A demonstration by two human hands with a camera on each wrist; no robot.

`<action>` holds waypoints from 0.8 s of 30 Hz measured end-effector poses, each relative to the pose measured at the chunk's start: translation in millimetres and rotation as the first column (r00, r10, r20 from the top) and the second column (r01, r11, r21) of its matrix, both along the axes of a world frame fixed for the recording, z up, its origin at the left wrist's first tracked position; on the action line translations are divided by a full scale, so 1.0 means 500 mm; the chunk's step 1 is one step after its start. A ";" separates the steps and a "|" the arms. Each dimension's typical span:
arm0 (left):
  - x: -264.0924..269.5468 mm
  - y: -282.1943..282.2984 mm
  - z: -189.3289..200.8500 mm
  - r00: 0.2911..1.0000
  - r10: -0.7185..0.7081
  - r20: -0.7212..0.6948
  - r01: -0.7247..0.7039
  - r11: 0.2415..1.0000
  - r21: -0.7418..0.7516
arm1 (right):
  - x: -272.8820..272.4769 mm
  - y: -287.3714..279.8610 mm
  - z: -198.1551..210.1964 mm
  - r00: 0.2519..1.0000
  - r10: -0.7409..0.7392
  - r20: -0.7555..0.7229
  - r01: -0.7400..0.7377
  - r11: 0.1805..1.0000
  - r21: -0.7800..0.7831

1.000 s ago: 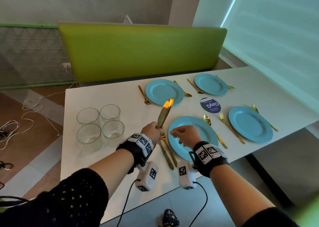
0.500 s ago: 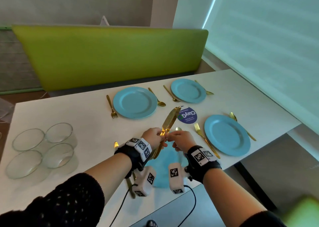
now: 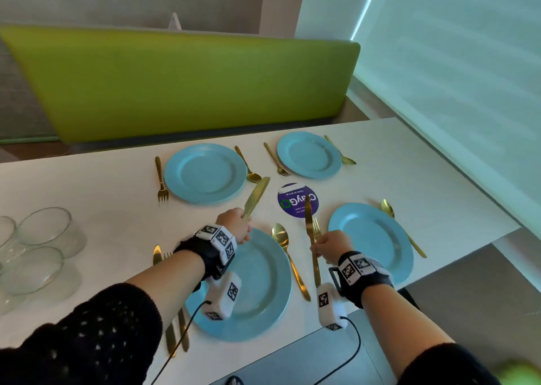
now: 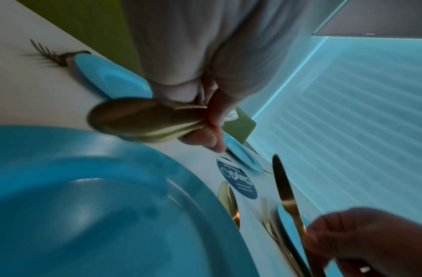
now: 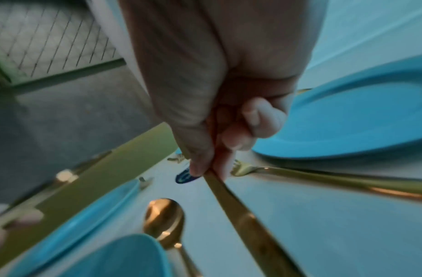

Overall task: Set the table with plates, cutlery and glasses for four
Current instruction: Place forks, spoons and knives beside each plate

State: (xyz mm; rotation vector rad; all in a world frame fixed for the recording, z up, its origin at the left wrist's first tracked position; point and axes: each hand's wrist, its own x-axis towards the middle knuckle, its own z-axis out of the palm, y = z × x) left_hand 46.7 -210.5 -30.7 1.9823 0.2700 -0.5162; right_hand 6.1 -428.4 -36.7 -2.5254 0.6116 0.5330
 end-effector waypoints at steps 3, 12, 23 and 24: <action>0.011 0.002 -0.006 1.000 0.016 0.012 -0.016 1.000 0.012 | 0.002 -0.019 -0.025 0.995 0.070 -0.064 -0.077 0.990 -0.116; 0.016 -0.002 -0.017 0.998 0.054 -0.011 -0.054 0.998 -0.012 | 0.008 -0.025 -0.076 0.994 0.031 -0.102 -0.050 0.980 -0.192; 0.023 -0.013 -0.012 0.999 0.044 0.023 -0.044 0.999 -0.020 | 0.000 -0.014 -0.079 0.997 -0.040 -0.070 0.018 0.959 -0.284; 0.024 -0.013 -0.011 0.999 0.042 0.025 -0.041 0.999 -0.021 | 0.000 -0.014 -0.079 0.997 -0.042 -0.064 0.022 0.957 -0.289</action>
